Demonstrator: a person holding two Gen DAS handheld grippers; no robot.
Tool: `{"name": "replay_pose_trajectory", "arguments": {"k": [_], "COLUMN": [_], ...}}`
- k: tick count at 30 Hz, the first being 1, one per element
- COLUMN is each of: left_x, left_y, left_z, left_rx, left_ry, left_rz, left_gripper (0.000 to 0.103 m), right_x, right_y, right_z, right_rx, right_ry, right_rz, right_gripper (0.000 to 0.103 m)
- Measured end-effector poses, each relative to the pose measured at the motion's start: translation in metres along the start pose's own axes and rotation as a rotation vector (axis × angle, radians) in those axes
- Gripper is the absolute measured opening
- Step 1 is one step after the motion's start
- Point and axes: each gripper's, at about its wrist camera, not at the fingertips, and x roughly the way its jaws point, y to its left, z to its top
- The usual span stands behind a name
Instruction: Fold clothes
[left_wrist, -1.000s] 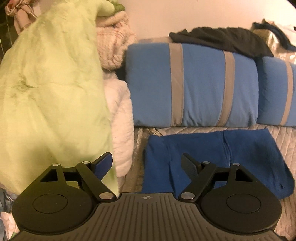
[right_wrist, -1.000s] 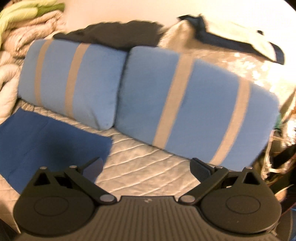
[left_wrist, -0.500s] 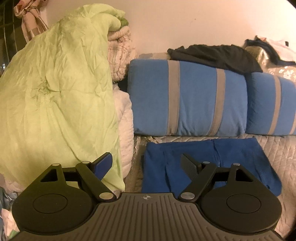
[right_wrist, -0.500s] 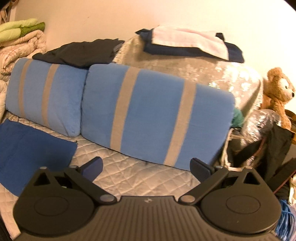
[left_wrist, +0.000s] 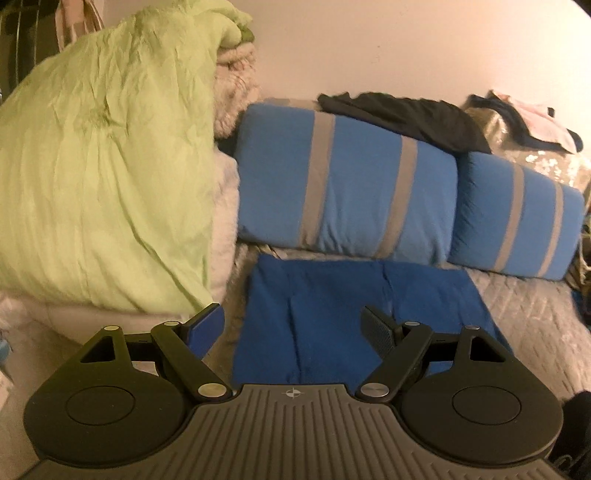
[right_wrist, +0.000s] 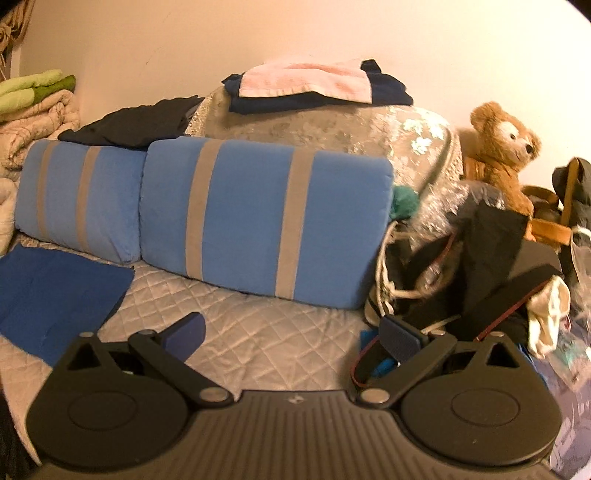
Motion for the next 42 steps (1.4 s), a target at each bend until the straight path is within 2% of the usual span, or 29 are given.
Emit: {"name": "replay_pose_trajectory", "arguments": {"k": [7, 13, 18, 25, 33, 42], "left_x": [0.001, -0.003, 0.013, 0.050, 0.070, 0.103], "left_y": [-0.007, -0.004, -0.004, -0.016, -0.039, -0.060], "left_z": [-0.029, -0.053, -0.080, -0.130, -0.157, -0.172], "left_rx": [0.000, -0.016, -0.001, -0.019, 0.026, 0.042], "left_ry": [0.109, 0.188, 0.274, 0.342, 0.277, 0.240], "left_rz": [-0.031, -0.038, -0.041, -0.094, -0.101, -0.041], "left_gripper": [0.081, 0.081, 0.082, 0.082, 0.082, 0.082], "right_x": [-0.035, -0.051, -0.047, -0.026, 0.009, 0.049], "right_y": [-0.029, -0.045, -0.043, -0.018, -0.003, 0.005], "right_z": [-0.036, -0.063, -0.094, -0.133, -0.171, -0.203], "right_rx": [-0.001, -0.030, -0.065, -0.097, -0.028, -0.002], "right_ry": [0.052, 0.185, 0.309, 0.336, 0.313, 0.294], "right_rz": [0.005, -0.022, 0.001, 0.062, 0.060, 0.037], "right_gripper": [0.103, 0.103, 0.103, 0.103, 0.103, 0.103]}}
